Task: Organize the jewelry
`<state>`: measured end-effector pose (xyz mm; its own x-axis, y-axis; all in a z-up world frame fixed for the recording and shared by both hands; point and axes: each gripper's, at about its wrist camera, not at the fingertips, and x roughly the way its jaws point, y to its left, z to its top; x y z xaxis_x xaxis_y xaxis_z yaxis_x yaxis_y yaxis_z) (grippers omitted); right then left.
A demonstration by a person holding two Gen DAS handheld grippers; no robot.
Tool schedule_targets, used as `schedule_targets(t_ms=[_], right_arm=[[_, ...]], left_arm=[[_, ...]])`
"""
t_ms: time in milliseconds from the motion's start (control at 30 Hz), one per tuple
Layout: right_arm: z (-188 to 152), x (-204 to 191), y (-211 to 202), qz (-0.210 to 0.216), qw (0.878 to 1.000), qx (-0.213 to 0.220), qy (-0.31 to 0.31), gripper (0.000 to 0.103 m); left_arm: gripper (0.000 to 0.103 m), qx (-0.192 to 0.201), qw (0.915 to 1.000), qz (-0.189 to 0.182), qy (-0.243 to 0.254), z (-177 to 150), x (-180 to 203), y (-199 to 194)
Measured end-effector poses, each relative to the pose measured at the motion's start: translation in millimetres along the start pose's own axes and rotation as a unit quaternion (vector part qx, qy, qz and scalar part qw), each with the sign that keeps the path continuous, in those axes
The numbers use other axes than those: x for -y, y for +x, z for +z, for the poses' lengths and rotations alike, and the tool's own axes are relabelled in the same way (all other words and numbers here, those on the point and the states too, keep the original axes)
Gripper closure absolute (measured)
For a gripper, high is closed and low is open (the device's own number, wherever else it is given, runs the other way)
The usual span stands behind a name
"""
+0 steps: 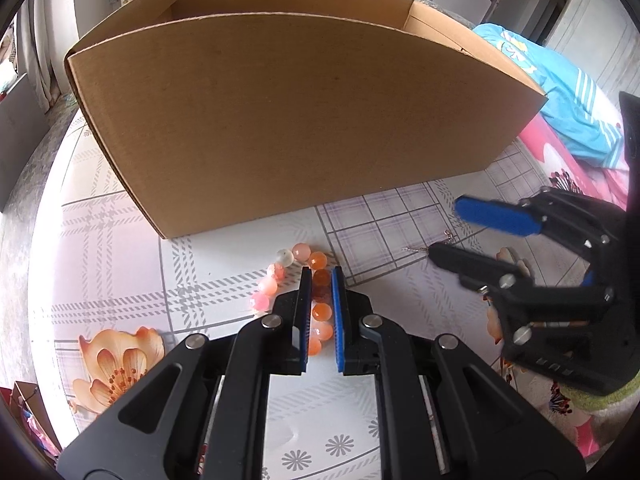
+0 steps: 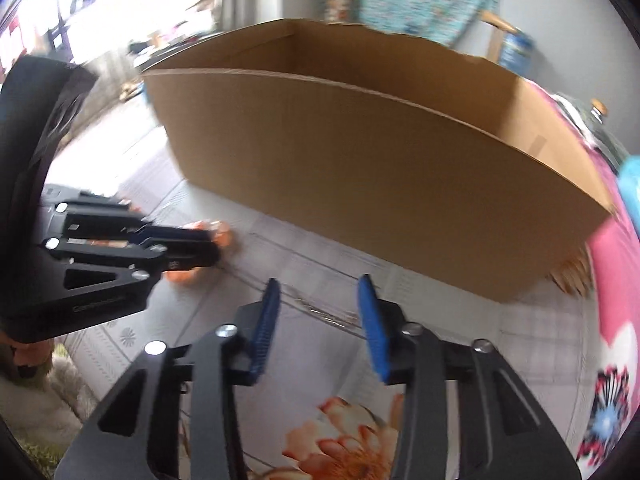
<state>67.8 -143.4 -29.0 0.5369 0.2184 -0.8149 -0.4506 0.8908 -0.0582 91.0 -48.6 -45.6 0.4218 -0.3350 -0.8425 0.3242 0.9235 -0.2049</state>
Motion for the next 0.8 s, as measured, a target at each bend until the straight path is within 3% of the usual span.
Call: schedule_targets(t_ms=[300,400,600,700,800], right_arm=[[-0.1,3.0,16.7,0.039,0.999,-0.028,-0.020,0.098],[0.2,10.2,14.3,0.053,0.998,-0.027,-0.002,0.100],[-7.3,44.9,-13.8,0.107,0.987,0.020,0.114,0.101],[-10.4,61.7,-32.7,0.127,0.977,0.050,0.161,0.101],[-10.3,77.0,-54.8,0.143,0.966,0.085,0.196,0.101]], left_arm=[[0.094,0.003,1.0000,-0.002,0.006,-0.4,-0.8,-0.9],[0.094,0.006,0.9999,-0.001,0.009,-0.5,0.8,-0.9],[0.095,0.018,0.9997,-0.018,0.007,-3.3,-1.1,-3.2],[0.095,0.036,0.9986,-0.038,0.010,-3.2,-1.6,-14.5],[0.095,0.054,0.9952,-0.082,0.007,-3.1,-4.4,-32.8]])
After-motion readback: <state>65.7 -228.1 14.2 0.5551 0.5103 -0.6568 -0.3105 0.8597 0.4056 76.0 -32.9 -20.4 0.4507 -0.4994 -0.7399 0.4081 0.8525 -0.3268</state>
